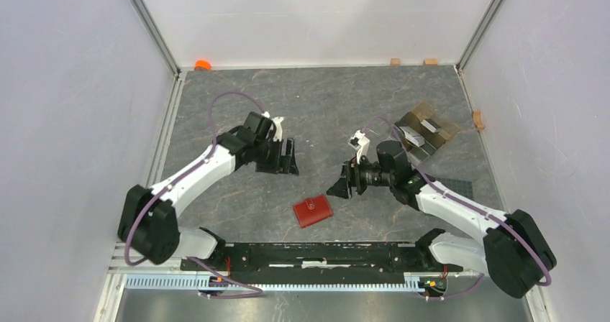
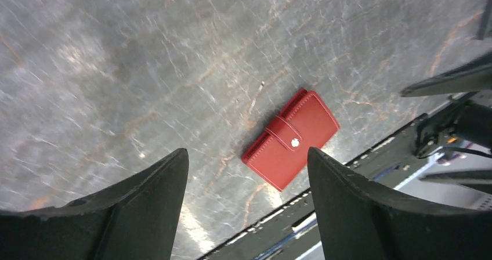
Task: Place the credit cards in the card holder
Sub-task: Open the card holder at the center of the board.
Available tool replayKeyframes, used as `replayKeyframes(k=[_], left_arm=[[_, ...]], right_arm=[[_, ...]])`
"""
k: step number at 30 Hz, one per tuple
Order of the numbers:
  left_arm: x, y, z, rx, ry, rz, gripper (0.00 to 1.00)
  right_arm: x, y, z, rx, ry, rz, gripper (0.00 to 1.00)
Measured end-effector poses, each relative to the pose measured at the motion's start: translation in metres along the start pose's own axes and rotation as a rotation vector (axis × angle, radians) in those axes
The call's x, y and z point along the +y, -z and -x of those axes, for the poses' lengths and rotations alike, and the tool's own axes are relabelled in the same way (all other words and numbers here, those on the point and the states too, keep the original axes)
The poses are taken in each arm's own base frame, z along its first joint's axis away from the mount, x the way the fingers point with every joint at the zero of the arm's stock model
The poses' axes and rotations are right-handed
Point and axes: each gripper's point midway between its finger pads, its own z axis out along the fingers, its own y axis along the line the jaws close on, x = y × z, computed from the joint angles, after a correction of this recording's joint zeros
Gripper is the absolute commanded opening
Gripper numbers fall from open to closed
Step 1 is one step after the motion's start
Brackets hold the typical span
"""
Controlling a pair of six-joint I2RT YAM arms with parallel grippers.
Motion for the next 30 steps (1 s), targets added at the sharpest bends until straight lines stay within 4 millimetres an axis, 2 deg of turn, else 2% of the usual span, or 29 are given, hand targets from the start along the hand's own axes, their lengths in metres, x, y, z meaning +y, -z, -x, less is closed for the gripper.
replayKeyframes(k=[2,7,10,14,17,21,30], left_arm=[[-0.005,0.003,-0.012,-0.018,0.044,-0.021,0.78],[-0.014,-0.021,-0.079,0.081,0.175,-0.051,0.76],[-0.018,-0.029,-0.103,0.128,0.226,-0.044,0.72],[-0.022,-0.03,-0.101,0.087,0.274,-0.059,0.65],[-0.023,-0.033,-0.1,0.066,0.302,-0.075,0.59],[-0.02,-0.038,-0.107,0.07,0.327,-0.076,0.48],[-0.011,-0.054,-0.12,0.096,0.355,-0.055,0.32]], right_arm=[[0.0,-0.008,-0.008,0.016,-0.054,0.011,0.67],[-0.006,-0.026,-0.024,0.051,-0.196,0.015,0.63],[-0.005,-0.034,-0.028,0.058,-0.241,0.025,0.61],[-0.003,-0.045,-0.034,0.072,-0.274,0.043,0.58],[-0.004,-0.054,-0.045,0.107,-0.304,0.044,0.57],[-0.004,-0.063,-0.058,0.145,-0.339,0.048,0.56],[-0.002,-0.08,-0.067,0.153,-0.392,0.08,0.51]])
